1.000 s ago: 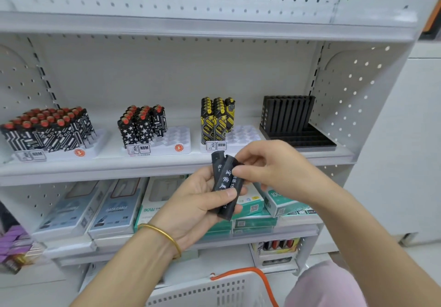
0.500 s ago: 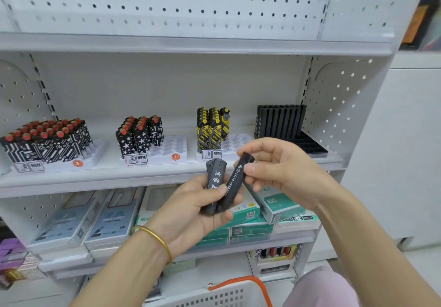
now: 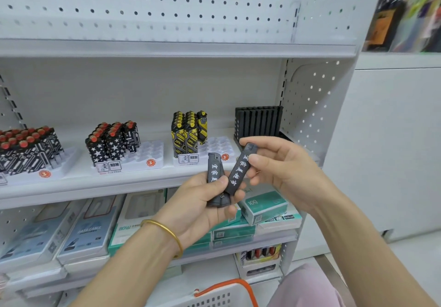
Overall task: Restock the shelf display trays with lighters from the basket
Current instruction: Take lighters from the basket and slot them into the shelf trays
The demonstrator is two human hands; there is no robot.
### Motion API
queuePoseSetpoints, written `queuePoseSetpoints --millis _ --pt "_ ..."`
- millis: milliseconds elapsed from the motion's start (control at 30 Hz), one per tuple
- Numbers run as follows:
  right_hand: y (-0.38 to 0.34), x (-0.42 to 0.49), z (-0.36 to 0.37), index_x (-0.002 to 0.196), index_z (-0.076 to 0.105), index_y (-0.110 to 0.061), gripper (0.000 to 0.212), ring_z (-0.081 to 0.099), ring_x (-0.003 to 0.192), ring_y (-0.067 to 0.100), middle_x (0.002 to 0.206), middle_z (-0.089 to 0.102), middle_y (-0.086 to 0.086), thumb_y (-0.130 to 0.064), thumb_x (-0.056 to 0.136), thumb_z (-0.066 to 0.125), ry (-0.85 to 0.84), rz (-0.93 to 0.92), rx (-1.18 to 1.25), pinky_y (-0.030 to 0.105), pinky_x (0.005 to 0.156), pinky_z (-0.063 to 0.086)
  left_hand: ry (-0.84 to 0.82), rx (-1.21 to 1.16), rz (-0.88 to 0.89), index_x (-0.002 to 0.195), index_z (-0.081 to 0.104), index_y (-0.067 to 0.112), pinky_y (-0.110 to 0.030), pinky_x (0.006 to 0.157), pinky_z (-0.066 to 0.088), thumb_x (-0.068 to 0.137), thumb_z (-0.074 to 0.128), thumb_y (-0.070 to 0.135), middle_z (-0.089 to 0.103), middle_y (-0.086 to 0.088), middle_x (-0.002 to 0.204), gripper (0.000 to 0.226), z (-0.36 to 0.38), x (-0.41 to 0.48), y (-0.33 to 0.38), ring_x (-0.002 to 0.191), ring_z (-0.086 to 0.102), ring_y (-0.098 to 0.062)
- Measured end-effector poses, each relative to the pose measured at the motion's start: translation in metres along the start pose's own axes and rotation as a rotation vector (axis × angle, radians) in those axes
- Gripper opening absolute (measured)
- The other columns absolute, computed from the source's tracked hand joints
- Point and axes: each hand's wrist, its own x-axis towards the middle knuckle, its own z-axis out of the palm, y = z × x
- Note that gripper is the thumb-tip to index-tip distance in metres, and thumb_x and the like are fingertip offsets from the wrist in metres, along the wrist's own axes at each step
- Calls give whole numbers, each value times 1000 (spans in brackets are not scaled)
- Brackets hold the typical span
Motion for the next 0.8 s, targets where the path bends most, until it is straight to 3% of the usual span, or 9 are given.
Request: queuePoseSetpoints --millis 67,200,300,433,600,800 --pt "-3 -3 -7 109 64 -6 27 60 59 14 68 65 6 4 84 59 102 -47 -80 21 53 51 -2 60 -1 101 57 0 -22 43 49 96 43 4 68 -13 76 16 5 4 -4 58 65 -15" --pt "-19 6 -35 108 63 -19 29 58 62 11 69 60 6 -2 85 61 536 -270 -469 15 50 48 -6 159 4 107 52 3 -24 44 50 96 45 4 64 -14 80 13 18 16 -11 60 65 -17" --pt "-22 30 -54 108 63 -21 27 58 70 12 72 58 -7 -7 85 62 684 -385 -799 22 65 50 -44 192 10 106 54 4 -25 49 52 95 47 3 64 -13 82 14 27 25 -14 66 64 -18" --pt "-11 65 -69 113 59 -15 26 60 89 25 92 66 3 -12 88 60 715 -354 -1107 29 77 43 -85 189 7 108 54 4 -27 53 54 94 47 2 68 -12 81 16 36 33 -15 70 65 -18" --pt "-1 83 -74 117 57 -9 29 62 92 33 97 67 14 -11 88 60 660 -295 -1152 41 80 51 -120 160 -22 107 55 2 -28 52 54 92 48 -1 69 -13 81 17 35 38 -14 68 66 -19" --pt "-5 90 -80 126 53 -9 38 61 95 30 102 66 16 -6 89 57 536 -269 -1223 37 82 51 -155 94 -56 107 53 2 -30 52 56 89 47 -2 71 -16 86 19 36 40 -13 67 67 -20"
